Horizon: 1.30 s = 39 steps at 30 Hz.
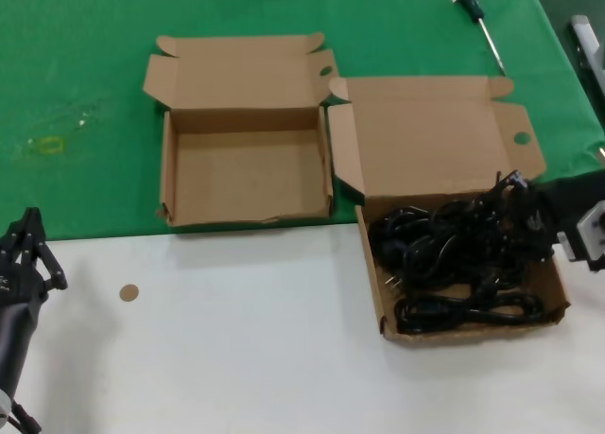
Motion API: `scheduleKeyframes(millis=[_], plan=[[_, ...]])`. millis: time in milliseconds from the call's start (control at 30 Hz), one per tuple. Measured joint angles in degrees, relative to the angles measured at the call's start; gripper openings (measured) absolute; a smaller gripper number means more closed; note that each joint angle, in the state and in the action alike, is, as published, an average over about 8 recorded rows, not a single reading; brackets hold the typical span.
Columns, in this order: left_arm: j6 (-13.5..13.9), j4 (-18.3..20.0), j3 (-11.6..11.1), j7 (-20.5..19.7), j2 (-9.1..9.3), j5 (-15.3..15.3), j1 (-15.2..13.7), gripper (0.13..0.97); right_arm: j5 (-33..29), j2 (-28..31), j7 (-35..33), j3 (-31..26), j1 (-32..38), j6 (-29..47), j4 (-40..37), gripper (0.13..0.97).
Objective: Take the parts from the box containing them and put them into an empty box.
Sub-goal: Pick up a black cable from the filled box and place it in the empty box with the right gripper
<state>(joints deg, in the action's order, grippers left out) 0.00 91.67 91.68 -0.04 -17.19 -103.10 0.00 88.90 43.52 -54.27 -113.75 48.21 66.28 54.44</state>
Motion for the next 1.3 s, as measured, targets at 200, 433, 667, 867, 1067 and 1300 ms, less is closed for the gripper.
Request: scheduleKeyframes(millis=[200, 433, 667, 867, 1067, 1300], plan=[[0.00, 0.00, 0.00, 0.01, 0.00, 0.00, 0.00, 0.152, -0.02, 1.75, 4.35, 0.38, 0.18, 0.74, 2.34, 0.221], [0.00, 0.00, 0.00, 0.01, 0.00, -0.01, 0.00, 0.152, 1.00, 4.73, 12.37, 1.41, 0.05, 2.71, 7.25, 0.219], [0.00, 0.00, 0.00, 0.01, 0.00, -0.01, 0.00, 0.152, 3.70, 6.86, 22.14, 2.78, -0.29, 5.27, 12.91, 0.217], [0.00, 0.00, 0.00, 0.01, 0.00, -0.01, 0.00, 0.152, 4.87, 5.94, 28.67, 3.12, -0.06, 5.15, 15.65, 0.216], [0.00, 0.00, 0.00, 0.01, 0.00, -0.01, 0.00, 0.152, 4.49, 2.28, 32.24, 2.49, 0.37, 2.29, 17.16, 0.216], [0.00, 0.00, 0.00, 0.01, 0.00, -0.01, 0.00, 0.152, 2.05, -4.15, 32.54, 0.24, 1.57, -2.50, 16.09, 0.216]])
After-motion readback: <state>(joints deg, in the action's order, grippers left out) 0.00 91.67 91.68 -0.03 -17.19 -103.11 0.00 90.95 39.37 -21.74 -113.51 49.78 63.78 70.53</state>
